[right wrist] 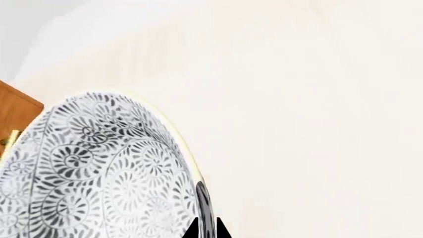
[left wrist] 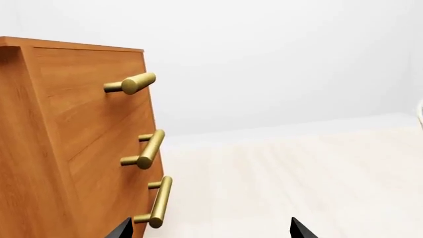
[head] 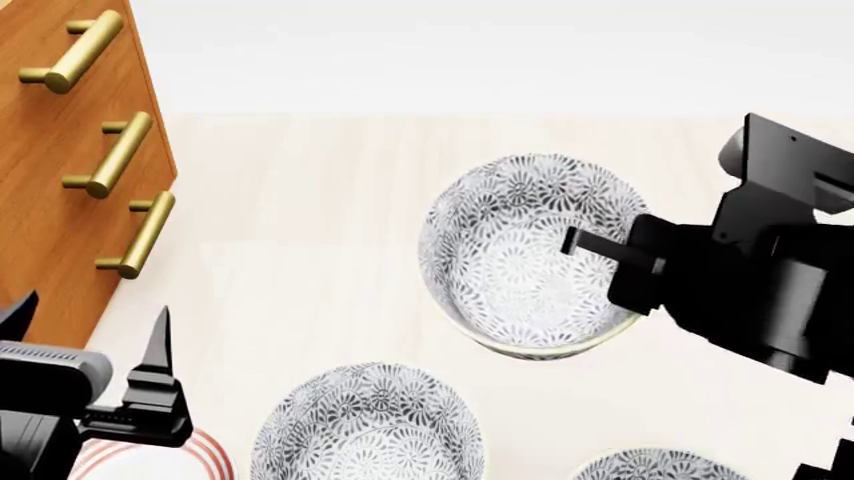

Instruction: Stack the bowl at the front on the bowl in the middle.

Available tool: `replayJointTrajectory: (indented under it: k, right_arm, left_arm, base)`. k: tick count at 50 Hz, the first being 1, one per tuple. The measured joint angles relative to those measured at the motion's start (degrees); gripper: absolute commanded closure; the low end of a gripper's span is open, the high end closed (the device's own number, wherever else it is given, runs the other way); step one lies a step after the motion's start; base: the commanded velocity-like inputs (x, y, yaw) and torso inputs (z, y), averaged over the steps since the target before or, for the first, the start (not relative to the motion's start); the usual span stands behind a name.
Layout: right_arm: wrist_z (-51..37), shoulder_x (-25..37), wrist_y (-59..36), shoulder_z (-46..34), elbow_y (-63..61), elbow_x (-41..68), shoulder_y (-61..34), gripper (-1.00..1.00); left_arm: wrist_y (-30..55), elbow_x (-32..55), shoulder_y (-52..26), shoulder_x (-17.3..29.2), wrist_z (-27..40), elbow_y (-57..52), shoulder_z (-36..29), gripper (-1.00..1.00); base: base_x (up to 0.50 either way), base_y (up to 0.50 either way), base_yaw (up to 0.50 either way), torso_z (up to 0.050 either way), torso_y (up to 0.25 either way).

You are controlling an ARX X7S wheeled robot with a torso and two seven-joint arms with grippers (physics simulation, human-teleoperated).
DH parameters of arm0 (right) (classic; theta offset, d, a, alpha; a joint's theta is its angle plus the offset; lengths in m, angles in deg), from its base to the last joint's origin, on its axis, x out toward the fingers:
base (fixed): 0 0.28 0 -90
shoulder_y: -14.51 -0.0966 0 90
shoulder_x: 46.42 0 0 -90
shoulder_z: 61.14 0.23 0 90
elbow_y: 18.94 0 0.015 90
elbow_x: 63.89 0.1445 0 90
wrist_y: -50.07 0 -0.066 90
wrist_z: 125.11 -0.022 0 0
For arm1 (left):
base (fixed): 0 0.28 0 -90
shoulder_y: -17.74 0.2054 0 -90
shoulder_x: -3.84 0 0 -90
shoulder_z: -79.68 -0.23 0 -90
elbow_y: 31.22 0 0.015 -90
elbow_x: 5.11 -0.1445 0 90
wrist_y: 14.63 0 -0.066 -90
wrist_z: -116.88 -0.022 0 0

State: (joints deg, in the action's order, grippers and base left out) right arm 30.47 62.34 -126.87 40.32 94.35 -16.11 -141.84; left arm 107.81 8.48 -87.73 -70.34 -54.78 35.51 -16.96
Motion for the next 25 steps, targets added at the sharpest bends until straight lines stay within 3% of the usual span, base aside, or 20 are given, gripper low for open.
replayJointTrajectory:
  k: [16,25]
  right_arm:
    - [-22.16,3.31,-1.90,-5.74,-6.25,35.68,2.87,1.00]
    - [-26.92,4.24,-1.44,-9.73,-8.74,45.94,4.00,1.00]
  left_arm:
    - [0.49,0.53,-1.43,0.10,0.25,0.83,-0.18,-1.00]
    - [0.42,0.85,-1.88,0.11,0.50,1.06,-0.09,-1.00]
  base:
    - [0.00,0.00,0.00,0.000,0.000]
    - [0.00,0.00,0.00,0.000,0.000]
